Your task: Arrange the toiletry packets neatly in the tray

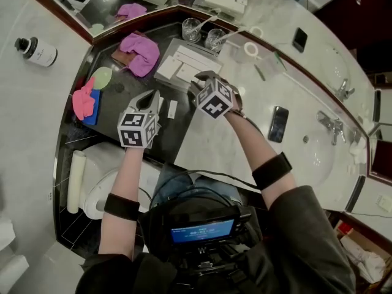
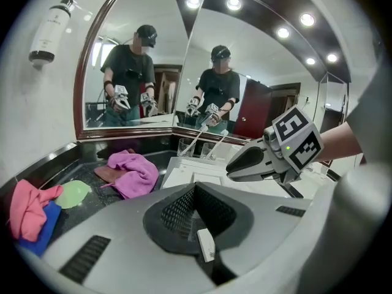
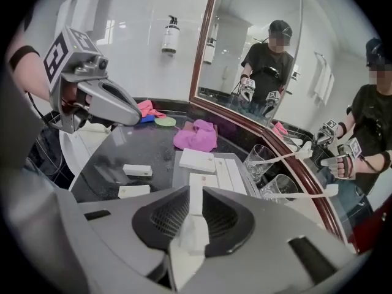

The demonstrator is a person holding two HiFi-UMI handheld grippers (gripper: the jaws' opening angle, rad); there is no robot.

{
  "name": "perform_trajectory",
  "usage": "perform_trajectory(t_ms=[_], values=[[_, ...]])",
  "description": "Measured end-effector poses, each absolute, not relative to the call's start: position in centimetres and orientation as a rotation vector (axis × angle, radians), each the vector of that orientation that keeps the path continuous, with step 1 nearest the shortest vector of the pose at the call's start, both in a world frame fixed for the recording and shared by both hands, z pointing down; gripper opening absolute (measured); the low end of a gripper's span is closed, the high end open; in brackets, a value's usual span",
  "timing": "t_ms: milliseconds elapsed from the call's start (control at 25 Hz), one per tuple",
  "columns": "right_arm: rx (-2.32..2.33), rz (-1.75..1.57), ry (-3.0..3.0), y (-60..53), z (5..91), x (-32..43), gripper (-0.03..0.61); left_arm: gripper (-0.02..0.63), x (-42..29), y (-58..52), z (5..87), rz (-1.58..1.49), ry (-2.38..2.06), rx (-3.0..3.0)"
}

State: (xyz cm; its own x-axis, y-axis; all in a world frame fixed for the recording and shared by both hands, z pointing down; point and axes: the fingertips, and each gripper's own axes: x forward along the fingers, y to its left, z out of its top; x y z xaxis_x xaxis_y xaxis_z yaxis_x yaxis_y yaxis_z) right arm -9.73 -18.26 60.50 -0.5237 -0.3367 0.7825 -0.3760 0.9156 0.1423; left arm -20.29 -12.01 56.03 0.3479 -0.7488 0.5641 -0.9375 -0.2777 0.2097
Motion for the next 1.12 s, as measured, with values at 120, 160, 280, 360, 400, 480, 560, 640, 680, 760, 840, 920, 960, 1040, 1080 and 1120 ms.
perform_trajectory(t_ms=[120, 160, 280, 360, 400, 480, 560, 640, 680, 760, 840, 920, 960, 1040, 1080, 1120], values=[[0.53, 0.078, -2.195, -16.5, 59.3, -8.6, 0.031, 0.0, -19.5, -11.0, 55.1, 0.486, -1.468, 2.115], [0.538, 0.084, -2.199, -16.0, 59.0, -8.1, 0.026, 0.001, -19.2, -10.6, 54.9, 0.486, -1.469, 2.118], [0.58, 0.13, -2.228, -14.7, 58.0, -6.6, 0.012, 0.001, -18.5, -9.3, 54.0, 0.49, -1.476, 2.125], [0.628, 0.171, -2.247, -14.1, 56.7, -5.1, 0.011, 0.0, -17.9, -8.5, 53.5, 0.488, -1.478, 2.13], [0.654, 0.186, -2.256, -13.8, 56.0, -4.3, 0.011, 0.001, -17.7, -8.1, 53.2, 0.485, -1.48, 2.133], [0.7, 0.217, -2.276, -13.3, 55.0, -2.8, 0.011, 0.0, -17.3, -7.5, 52.5, 0.48, -1.487, 2.142], [0.748, 0.254, -2.293, -12.7, 54.2, -1.1, 0.011, 0.0, -16.7, -6.8, 51.9, 0.473, -1.491, 2.146], [0.801, 0.287, -2.302, -12.0, 53.5, 0.9, 0.011, 0.002, -16.0, -6.2, 51.4, 0.467, -1.489, 2.152], [0.828, 0.301, -2.306, -11.6, 53.2, 1.9, 0.011, 0.0, -15.7, -5.9, 51.2, 0.466, -1.485, 2.157], [0.874, 0.332, -2.317, -10.7, 52.7, 3.5, 0.011, 0.0, -15.1, -5.3, 50.8, 0.467, -1.479, 2.169], [0.904, 0.356, -2.33, -9.5, 52.3, 4.9, 0.011, 0.0, -14.5, -4.8, 50.5, 0.465, -1.475, 2.177], [0.927, 0.376, -2.34, -8.2, 52.1, 6.3, 0.011, 0.002, -13.9, -4.2, 50.3, 0.459, -1.47, 2.178], [0.941, 0.392, -2.346, -7.6, 52.0, 7.0, 0.011, 0.001, -13.5, -3.9, 50.3, 0.454, -1.467, 2.177], [0.978, 0.44, -2.358, -6.5, 52.2, 8.6, 0.011, 0.0, -12.9, -3.3, 50.0, 0.447, -1.463, 2.177], [1.0, 0.468, -2.364, -6.1, 52.4, 9.4, 0.011, 0.0, -12.7, -3.1, 49.9, 0.446, -1.461, 2.179], [1.023, 0.495, -2.368, -5.7, 52.7, 10.2, 0.011, 0.0, -12.4, -2.9, 49.8, 0.446, -1.46, 2.183]])
